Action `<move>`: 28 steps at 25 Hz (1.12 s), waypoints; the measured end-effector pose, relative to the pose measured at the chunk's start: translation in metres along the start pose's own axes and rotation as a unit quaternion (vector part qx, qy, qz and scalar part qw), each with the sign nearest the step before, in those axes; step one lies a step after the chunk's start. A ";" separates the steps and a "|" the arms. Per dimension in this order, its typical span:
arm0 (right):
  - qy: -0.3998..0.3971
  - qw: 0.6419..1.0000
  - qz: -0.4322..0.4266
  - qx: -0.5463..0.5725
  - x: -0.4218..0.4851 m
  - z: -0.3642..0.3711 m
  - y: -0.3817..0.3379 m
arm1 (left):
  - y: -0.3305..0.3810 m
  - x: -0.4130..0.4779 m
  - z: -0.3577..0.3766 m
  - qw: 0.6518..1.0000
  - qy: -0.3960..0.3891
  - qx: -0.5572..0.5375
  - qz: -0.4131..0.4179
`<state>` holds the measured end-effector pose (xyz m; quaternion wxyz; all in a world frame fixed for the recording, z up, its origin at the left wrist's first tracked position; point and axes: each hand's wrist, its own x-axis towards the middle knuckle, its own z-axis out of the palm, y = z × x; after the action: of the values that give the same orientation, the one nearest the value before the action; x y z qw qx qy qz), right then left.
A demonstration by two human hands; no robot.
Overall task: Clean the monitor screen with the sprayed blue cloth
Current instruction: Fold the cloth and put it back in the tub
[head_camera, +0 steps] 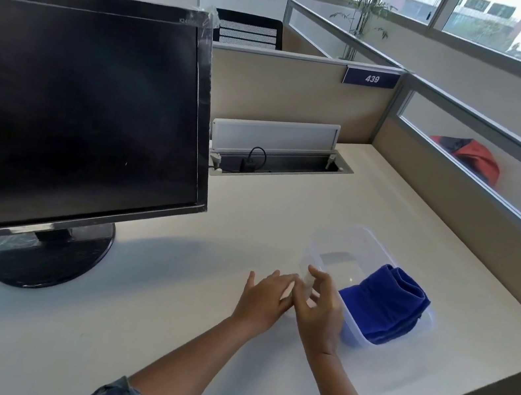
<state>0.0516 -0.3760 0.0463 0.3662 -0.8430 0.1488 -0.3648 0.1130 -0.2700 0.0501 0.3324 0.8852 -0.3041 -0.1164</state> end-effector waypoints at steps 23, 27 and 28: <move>-0.086 0.976 0.197 -0.047 0.119 -0.044 0.036 | -0.102 -0.076 -0.009 0.967 0.183 0.176 -0.023; -0.085 0.973 0.208 -0.055 0.114 -0.038 0.043 | -0.101 -0.076 -0.010 0.967 0.183 0.175 -0.023; -0.085 0.975 0.199 -0.057 0.114 -0.035 0.048 | -0.102 -0.076 -0.009 0.967 0.183 0.173 -0.025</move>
<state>0.1059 -0.4859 0.0858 0.3936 -0.8442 0.3022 -0.2027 0.1040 -0.1579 -0.0106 0.2213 0.9427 -0.2316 0.0938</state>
